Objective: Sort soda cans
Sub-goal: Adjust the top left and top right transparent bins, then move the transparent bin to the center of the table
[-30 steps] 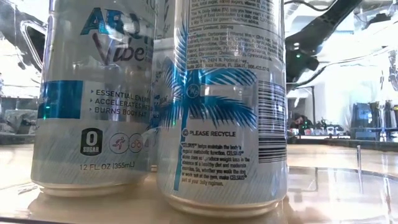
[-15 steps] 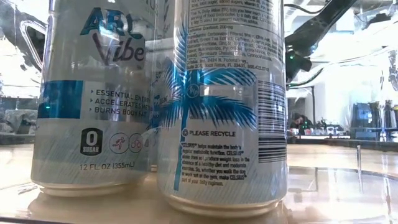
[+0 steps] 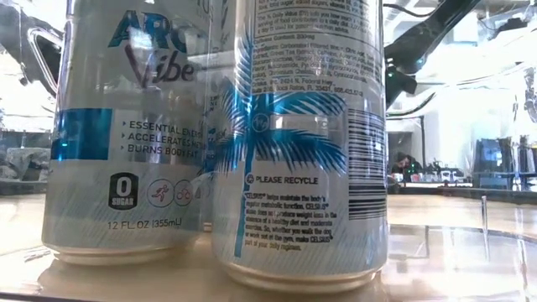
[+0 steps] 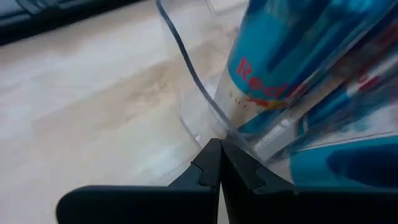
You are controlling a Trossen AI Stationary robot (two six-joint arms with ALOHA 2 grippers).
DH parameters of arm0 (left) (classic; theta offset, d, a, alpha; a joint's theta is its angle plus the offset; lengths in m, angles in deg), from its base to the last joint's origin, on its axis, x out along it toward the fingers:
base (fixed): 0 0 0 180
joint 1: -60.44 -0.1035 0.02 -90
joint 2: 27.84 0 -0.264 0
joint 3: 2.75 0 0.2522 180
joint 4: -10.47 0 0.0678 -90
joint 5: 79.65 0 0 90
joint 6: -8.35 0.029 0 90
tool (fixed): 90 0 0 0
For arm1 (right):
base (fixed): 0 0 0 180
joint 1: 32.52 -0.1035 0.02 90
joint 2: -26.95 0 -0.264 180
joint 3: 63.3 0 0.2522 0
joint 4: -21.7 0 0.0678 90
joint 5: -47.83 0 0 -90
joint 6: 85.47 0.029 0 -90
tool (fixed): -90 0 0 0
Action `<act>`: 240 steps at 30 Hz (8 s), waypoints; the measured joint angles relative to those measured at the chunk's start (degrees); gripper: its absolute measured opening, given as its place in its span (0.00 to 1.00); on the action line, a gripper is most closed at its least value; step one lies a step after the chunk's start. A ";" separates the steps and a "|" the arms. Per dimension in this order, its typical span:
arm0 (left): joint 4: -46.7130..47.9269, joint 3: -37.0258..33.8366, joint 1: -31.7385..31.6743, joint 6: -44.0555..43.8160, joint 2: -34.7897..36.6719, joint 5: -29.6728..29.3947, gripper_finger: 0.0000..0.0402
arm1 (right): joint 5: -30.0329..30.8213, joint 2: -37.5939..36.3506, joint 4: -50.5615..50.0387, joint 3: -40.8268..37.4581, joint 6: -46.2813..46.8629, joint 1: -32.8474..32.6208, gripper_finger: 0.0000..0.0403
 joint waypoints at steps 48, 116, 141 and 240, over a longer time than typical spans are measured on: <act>7.33 1.29 0.35 2.30 12.80 -0.85 0.00 | -2.97 11.04 -6.02 14.16 -3.30 10.06 0.00; -17.12 5.49 32.94 10.06 5.27 0.06 0.00 | 13.20 -8.17 -23.77 9.96 37.89 -51.55 0.70; -15.88 5.46 36.30 8.84 6.99 0.06 0.00 | 12.51 1.90 -23.53 11.37 37.81 -49.14 0.49; -29.17 5.42 56.04 19.02 -19.79 5.11 0.00 | 17.03 -3.59 -47.53 11.13 122.35 -76.61 0.04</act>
